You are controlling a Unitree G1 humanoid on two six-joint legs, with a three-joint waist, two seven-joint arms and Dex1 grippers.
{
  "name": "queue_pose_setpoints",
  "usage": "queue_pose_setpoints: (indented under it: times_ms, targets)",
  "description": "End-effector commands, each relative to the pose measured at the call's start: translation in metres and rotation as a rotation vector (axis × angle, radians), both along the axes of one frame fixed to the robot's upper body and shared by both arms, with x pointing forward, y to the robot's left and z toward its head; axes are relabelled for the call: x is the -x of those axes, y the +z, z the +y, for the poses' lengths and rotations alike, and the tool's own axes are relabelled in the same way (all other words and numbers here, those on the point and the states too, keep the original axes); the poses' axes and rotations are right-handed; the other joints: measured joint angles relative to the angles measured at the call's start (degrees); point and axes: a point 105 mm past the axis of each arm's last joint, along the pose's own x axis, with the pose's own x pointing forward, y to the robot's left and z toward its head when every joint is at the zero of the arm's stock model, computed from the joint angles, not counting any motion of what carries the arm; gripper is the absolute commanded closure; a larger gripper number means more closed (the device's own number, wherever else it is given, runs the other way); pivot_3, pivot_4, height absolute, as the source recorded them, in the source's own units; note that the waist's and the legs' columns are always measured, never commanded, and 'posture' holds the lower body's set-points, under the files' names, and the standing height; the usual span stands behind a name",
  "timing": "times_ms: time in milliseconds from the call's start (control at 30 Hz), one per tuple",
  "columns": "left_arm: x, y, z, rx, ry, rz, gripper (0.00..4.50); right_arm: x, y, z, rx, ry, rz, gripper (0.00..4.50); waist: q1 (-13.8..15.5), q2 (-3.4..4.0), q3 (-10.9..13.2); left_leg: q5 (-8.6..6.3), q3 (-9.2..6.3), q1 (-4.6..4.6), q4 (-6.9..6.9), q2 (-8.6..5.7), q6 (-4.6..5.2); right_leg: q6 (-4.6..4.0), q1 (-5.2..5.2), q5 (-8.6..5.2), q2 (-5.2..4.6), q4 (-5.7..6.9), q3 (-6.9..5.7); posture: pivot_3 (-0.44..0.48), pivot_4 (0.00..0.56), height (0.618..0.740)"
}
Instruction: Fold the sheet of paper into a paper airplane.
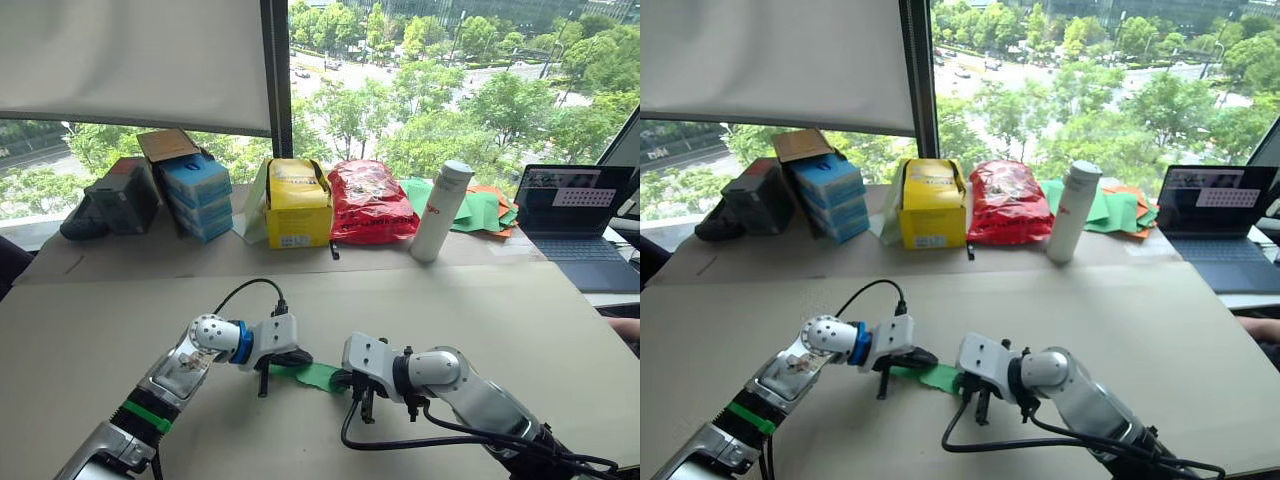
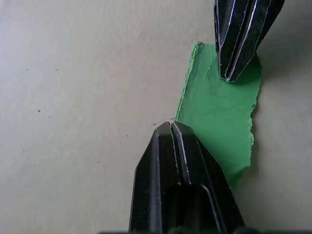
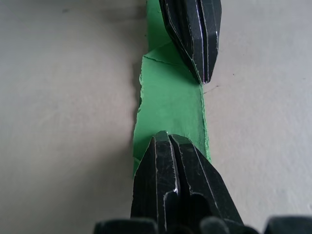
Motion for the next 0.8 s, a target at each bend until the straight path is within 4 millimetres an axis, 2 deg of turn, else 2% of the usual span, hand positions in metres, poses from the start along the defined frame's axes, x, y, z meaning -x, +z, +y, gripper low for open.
queue_pose_setpoints:
  times_ms: [33, 267, 567, 800]
  targets:
    - [0.005, -0.026, 0.033, -0.109, 0.084, 0.084, 4.5, 0.002, -0.021, -0.012, 0.073, -0.046, 0.077, 4.46, -0.1, -0.01, -0.01, 0.0, 0.02, 0.05, 0.0, 0.0, 0.0, -0.01, 0.01, -0.01, 0.0, 0.05, 0.04, 0.0, 0.15, 0.74]
    - [0.005, -0.027, 0.053, -0.13, 0.146, 0.083, 4.5, 0.001, -0.022, -0.011, 0.075, -0.039, 0.077, 4.46, -0.81, -0.06, -0.04, 0.01, 0.14, 0.35, -0.08, 0.04, -0.03, -0.14, 0.0, -0.1, -0.03, 0.38, 0.26, 0.0, 0.15, 0.74]
    - [0.004, -0.023, 0.057, -0.112, 0.179, 0.074, 4.5, 0.0, -0.021, -0.01, 0.073, -0.032, 0.074, 4.46, -0.81, -0.06, -0.04, 0.02, 0.19, 0.47, -0.13, 0.05, -0.05, -0.15, 0.04, -0.1, -0.09, 0.39, 0.32, 0.0, 0.15, 0.74]
    - [0.001, -0.018, 0.067, -0.106, 0.225, 0.054, 4.5, 0.0, -0.02, -0.009, 0.07, -0.03, 0.069, 4.46, -0.83, -0.06, -0.04, 0.02, 0.2, 0.47, -0.15, 0.05, -0.07, -0.15, 0.01, -0.1, -0.24, 0.4, 0.45, 0.0, 0.15, 0.74]
